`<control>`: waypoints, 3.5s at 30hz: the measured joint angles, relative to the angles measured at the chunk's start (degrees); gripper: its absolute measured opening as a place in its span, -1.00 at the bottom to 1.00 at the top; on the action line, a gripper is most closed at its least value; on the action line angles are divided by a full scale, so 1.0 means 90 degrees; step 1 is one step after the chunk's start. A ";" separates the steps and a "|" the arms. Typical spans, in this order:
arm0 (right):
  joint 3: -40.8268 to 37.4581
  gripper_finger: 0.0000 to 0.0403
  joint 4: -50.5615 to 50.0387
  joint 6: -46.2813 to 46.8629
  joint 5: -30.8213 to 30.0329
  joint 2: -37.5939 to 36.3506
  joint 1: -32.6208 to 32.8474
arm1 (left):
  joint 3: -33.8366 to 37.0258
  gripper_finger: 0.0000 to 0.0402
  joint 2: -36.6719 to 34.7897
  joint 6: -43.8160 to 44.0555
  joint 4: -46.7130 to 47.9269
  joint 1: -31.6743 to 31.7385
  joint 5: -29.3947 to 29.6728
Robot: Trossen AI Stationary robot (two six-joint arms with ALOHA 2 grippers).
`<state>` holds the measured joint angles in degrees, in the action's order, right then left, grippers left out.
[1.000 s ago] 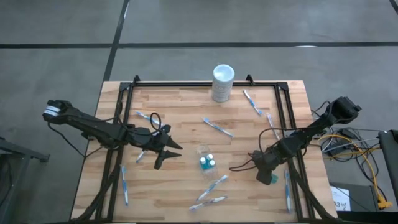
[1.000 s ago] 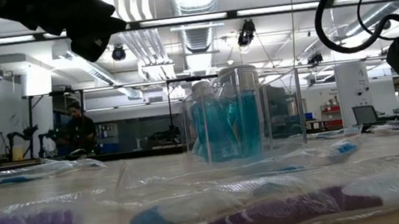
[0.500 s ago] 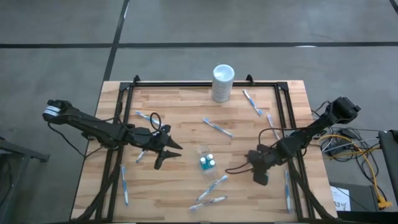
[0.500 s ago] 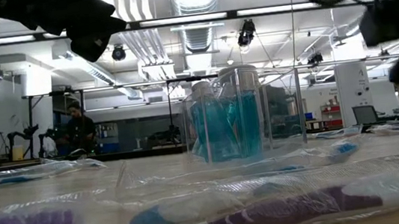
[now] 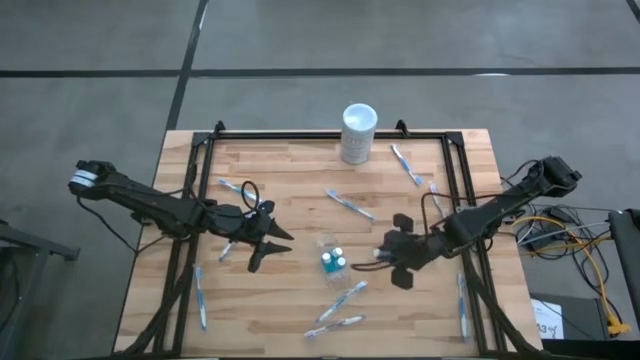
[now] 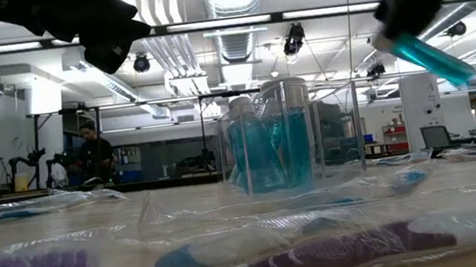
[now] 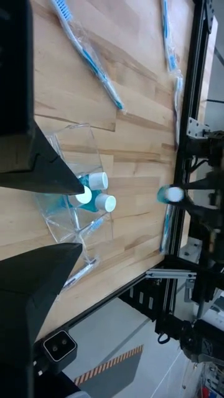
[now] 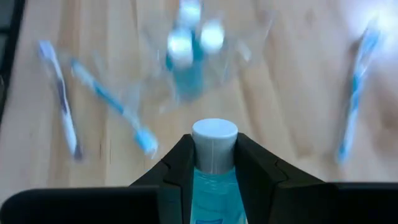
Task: Pick & Place toothbrushing station
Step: Put the blue mouthwash bottle into the transparent organizer
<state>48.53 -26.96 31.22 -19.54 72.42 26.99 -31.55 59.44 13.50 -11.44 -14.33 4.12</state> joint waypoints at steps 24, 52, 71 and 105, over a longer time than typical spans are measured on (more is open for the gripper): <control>-0.0371 -0.59 0.4417 -0.1739 -0.0196 0.0010 -0.0707 | 0.0000 -0.29 0.0000 0.0000 -0.0002 0.0000 -0.0002; 0.0006 -0.59 0.6471 -0.2149 0.0895 0.2289 -0.1260 | -0.0002 -0.29 0.0002 -0.0001 0.0141 0.0000 0.0000; 0.0001 -0.59 0.7254 -0.1845 0.0890 0.2878 -0.1551 | -0.0002 -0.29 0.0002 0.0000 0.0134 0.0000 0.0000; -0.0004 -0.59 0.6965 -0.1388 0.1183 0.2897 -0.1798 | -0.0002 -0.29 0.0002 0.0000 0.0128 0.0000 0.0000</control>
<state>48.49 35.73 18.73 -8.89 98.50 10.81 -31.57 59.46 13.50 -10.29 -14.33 4.12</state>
